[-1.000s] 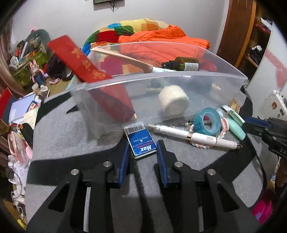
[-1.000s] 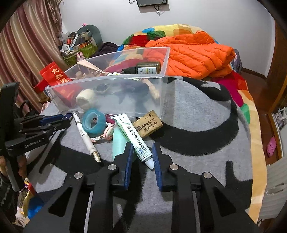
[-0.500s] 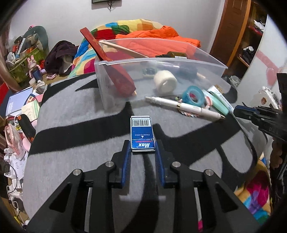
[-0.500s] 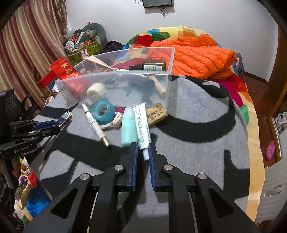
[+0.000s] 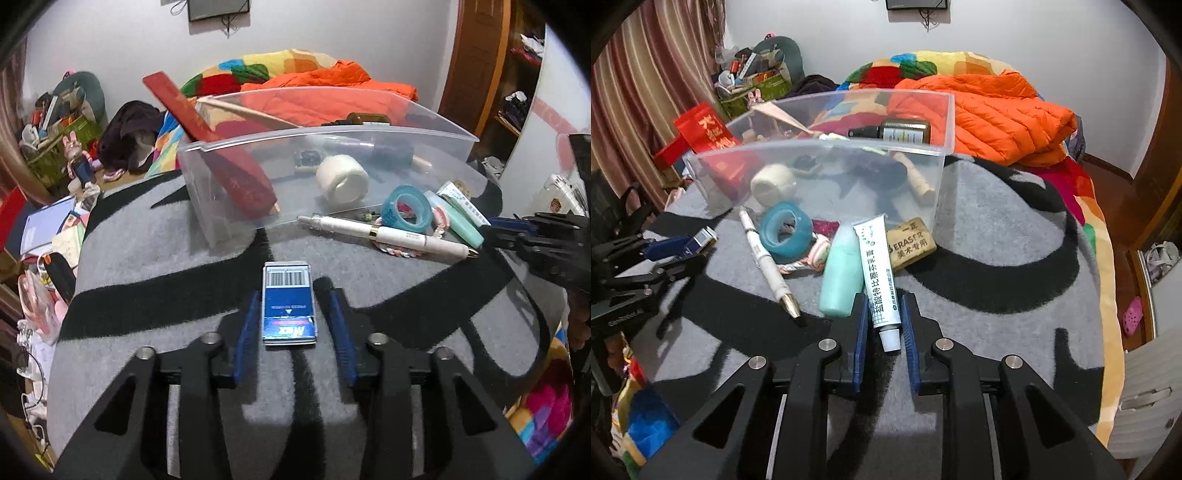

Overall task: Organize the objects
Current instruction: 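Grasp the blue Max staple box with the left tool while the right tool grasps the white ointment tube, then lift the staple box and ointment tube over the bin and release both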

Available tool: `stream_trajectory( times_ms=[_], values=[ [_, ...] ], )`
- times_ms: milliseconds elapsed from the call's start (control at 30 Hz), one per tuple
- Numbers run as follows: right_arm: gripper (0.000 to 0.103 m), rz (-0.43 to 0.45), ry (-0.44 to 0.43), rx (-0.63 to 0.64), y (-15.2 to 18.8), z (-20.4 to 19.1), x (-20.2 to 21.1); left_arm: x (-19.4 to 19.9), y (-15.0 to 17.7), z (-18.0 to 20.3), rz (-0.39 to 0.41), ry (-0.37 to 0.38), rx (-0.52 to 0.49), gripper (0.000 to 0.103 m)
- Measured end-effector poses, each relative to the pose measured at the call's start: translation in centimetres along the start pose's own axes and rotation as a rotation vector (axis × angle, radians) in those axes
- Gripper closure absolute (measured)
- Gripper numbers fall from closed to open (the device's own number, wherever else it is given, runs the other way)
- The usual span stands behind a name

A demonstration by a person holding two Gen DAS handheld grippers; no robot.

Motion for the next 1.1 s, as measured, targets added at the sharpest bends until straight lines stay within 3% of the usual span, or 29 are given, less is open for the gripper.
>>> stream_trajectory(
  times_ms=[33,433,767,1100],
  values=[
    [0.086,0.01,0.003,0.001,0.1,0.0,0.0,0.0,0.0,0.0,0.001,0.0,-0.003,0.076],
    [0.089,0.098,0.005,0.014,0.1,-0.7,3.1,2.6,-1.1,-0.6,0.067,0.032,0.06,0.076],
    [0.089,0.249,-0.027,0.009,-3.0,-1.5,7.6,6.2,-4.6,-0.2,0.187,0.066,0.076,0.076],
    [0.089,0.345,-0.028,0.022,-6.4,-2.4,9.2,6.9,-8.5,-0.2,0.25,0.071,0.078,0.076]
  ],
)
Point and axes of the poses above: each gripper's, at about its wrist camera, not at the fingertips, and x roughly against the way its jaws point, z to its right, y to its underside, the point moved 2 cm from there along -x, roughly the way its jaws point, and after that the axes turned 3 degrees about -z, right-handed, at the moved point
